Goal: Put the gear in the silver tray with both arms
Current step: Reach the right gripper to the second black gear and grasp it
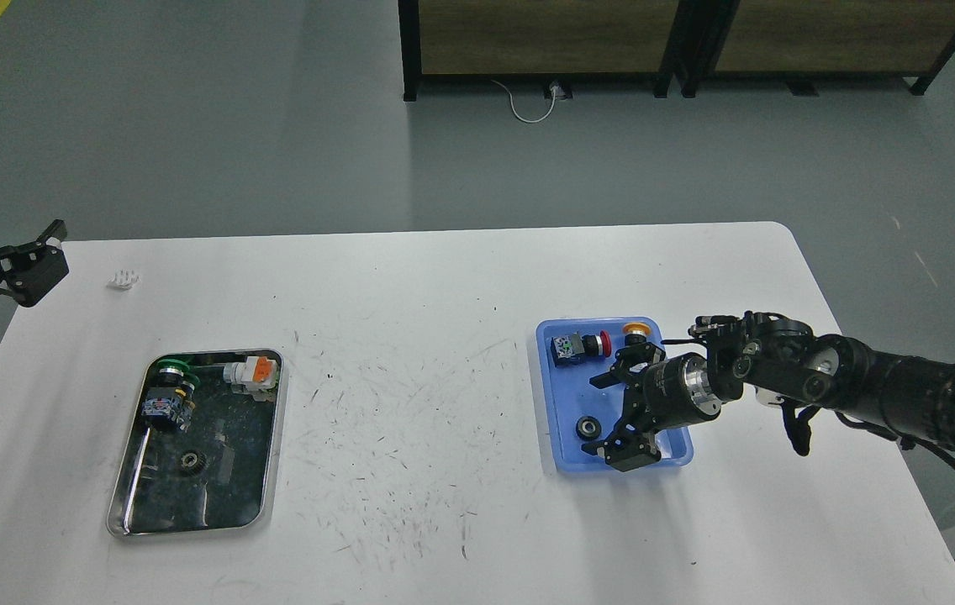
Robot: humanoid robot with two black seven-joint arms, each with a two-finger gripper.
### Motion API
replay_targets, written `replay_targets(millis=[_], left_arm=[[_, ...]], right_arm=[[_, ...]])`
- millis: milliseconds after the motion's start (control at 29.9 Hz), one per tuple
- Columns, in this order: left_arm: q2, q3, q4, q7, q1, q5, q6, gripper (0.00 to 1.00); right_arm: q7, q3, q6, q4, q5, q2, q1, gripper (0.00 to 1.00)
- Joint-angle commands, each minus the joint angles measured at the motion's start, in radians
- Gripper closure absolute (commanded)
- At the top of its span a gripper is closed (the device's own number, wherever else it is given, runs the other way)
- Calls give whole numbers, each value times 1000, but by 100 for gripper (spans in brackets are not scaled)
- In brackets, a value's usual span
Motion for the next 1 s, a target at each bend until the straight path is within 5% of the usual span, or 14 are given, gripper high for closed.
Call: replay_targets(millis=[0, 535, 970], left_arm=[[0, 0, 0, 0, -2, 0, 0, 2], [3, 0, 2, 0, -3, 0, -2, 2], [3, 0, 2, 2, -5, 0, 0, 2]], right_arm=[[0, -3, -25, -7, -10, 18, -1, 3], [14, -12, -29, -17, -6, 25, -7, 6], [12, -14, -24, -16, -6, 21, -8, 23]])
